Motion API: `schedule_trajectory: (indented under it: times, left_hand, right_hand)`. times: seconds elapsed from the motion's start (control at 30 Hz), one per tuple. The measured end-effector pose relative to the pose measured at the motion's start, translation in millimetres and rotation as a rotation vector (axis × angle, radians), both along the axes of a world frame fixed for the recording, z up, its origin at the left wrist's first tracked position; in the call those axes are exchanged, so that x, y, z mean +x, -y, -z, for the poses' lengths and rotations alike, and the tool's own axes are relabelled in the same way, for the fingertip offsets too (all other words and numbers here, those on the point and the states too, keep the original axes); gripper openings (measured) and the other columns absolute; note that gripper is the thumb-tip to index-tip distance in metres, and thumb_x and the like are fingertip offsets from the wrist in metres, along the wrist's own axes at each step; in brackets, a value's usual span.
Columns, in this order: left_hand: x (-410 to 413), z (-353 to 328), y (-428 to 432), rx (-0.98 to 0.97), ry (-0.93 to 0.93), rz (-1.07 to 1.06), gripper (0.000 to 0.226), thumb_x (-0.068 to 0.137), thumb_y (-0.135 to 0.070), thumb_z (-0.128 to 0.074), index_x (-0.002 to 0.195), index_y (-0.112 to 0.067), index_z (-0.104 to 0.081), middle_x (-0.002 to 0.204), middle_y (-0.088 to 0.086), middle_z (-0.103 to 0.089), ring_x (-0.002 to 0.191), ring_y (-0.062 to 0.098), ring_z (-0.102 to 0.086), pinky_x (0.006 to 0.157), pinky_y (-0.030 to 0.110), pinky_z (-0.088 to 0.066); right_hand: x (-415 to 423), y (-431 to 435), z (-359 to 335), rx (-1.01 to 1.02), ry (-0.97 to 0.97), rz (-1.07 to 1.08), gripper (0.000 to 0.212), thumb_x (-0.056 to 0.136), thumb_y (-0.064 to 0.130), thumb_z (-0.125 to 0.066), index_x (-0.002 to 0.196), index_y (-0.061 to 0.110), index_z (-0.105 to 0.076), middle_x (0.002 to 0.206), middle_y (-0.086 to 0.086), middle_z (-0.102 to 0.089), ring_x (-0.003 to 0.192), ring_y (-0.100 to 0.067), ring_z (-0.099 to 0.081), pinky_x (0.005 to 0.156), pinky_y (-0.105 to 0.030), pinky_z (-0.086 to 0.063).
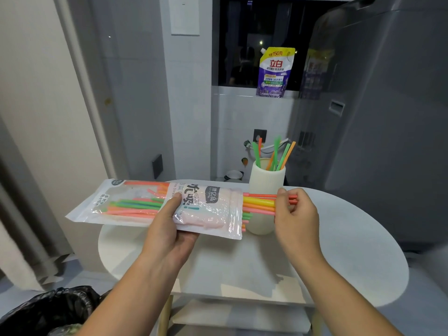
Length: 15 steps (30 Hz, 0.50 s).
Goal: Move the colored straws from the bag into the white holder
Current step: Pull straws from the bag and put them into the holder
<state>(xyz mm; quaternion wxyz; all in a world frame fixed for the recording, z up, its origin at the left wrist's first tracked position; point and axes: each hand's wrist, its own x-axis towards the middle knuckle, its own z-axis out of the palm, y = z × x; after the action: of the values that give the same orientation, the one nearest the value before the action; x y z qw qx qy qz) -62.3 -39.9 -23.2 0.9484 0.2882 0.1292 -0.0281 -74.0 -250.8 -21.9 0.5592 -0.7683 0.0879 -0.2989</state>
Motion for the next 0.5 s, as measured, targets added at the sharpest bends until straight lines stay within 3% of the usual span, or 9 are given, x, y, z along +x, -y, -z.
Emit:
schedule_trajectory:
  times: [0.1, 0.17, 0.23, 0.37, 0.5]
  left_hand:
    - [0, 0, 0, -0.011, -0.024, -0.002, 0.017, 0.097, -0.01, -0.065, 0.111, -0.007, -0.072, 0.1, 0.012, -0.082, 0.085, 0.028, -0.081, 0.058, 0.059, -0.063]
    - [0, -1, -1, -0.019, -0.036, -0.011, 0.018, 0.097, -0.009, -0.065, 0.113, -0.006, -0.071, 0.102, 0.012, -0.082, 0.086, 0.028, -0.08, 0.058, 0.056, -0.063]
    - [1, -1, -2, -0.029, -0.042, -0.017, 0.02, 0.097, -0.009, -0.064, 0.116, -0.006, -0.071, 0.104, 0.012, -0.082, 0.089, 0.028, -0.08, 0.06, 0.056, -0.064]
    - [0, -2, -1, -0.058, -0.041, -0.021, 0.018, 0.098, -0.009, -0.063, 0.114, -0.006, -0.071, 0.105, 0.012, -0.082, 0.088, 0.027, -0.08, 0.056, 0.053, -0.063]
    - [-1, -2, 0, -0.079, -0.032, -0.021, 0.016, 0.099, -0.011, -0.063, 0.111, -0.007, -0.072, 0.1, 0.011, -0.082, 0.087, 0.027, -0.08, 0.056, 0.055, -0.063]
  right_hand:
    - [0, -3, 1, 0.0, 0.051, 0.029, 0.024, 0.1, 0.037, -0.052, 0.08, 0.023, -0.057, 0.072, 0.011, -0.066, 0.072, 0.0, -0.063, 0.052, -0.013, -0.047]
    - [0, -4, -1, 0.087, 0.058, 0.03, 0.024, 0.099, 0.039, -0.053, 0.082, 0.023, -0.058, 0.071, 0.014, -0.066, 0.065, -0.002, -0.063, 0.049, -0.014, -0.045]
    - [-2, -4, -2, 0.313, 0.023, -0.026, 0.028, 0.098, 0.046, -0.054, 0.087, 0.02, -0.057, 0.062, 0.009, -0.063, 0.051, -0.008, -0.057, 0.043, -0.023, -0.042]
    - [-6, -13, -2, 0.681, -0.028, -0.249, 0.053, 0.08, 0.064, -0.067, 0.09, 0.014, -0.054, 0.053, 0.001, -0.047, 0.038, -0.013, -0.04, 0.037, -0.023, -0.036]
    - [-4, -24, -1, 0.756, -0.044, -0.389, 0.063, 0.059, 0.068, -0.075, 0.085, 0.013, -0.056, 0.054, 0.001, -0.044, 0.039, -0.012, -0.039, 0.038, -0.024, -0.035]
